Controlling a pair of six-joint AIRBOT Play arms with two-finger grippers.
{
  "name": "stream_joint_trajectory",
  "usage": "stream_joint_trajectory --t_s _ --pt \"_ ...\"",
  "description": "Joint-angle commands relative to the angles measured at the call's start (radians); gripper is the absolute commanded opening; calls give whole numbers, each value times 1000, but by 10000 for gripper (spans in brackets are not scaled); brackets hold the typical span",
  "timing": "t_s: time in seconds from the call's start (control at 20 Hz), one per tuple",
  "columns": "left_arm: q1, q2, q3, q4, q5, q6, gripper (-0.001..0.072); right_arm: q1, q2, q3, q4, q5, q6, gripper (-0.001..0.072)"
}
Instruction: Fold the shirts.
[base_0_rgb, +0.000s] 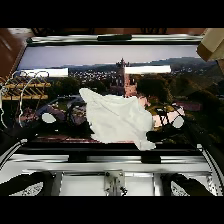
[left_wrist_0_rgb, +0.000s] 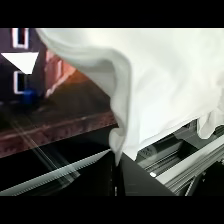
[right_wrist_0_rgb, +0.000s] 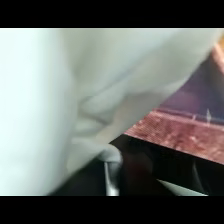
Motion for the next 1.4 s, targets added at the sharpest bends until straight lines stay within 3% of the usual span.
stream_joint_trajectory --t_s 0.0,0.3,0.45,0.6,0.75,0.9,1.0,1.15,1.35 --pt "0 6 64 0 -5 36 32 27 -5 27 -20 -35 45 70" --pt "55 203 536 1 -15 166 31 27 315 408 -303 104 57 70" --pt "142 347 874 1 -15 217 32 27 509 677 -429 20 60 71" --pt "220 471 1083 1 -15 224 31 27 658 856 -414 -119 92 70" --pt "257 578 1106 50 -8 218 31 27 738 953 -396 -205 163 70" --pt "272 636 1106 329 -43 55 31 27 746 1016 -407 -272 164 70" --pt "272 632 1105 437 -118 -25 31 27 734 1017 -407 -290 163 70" --pt "273 609 1052 454 -185 -29 32 27 661 1016 -433 -187 159 71" --pt "272 566 830 472 -239 -27 31 27 475 976 -500 107 116 71"
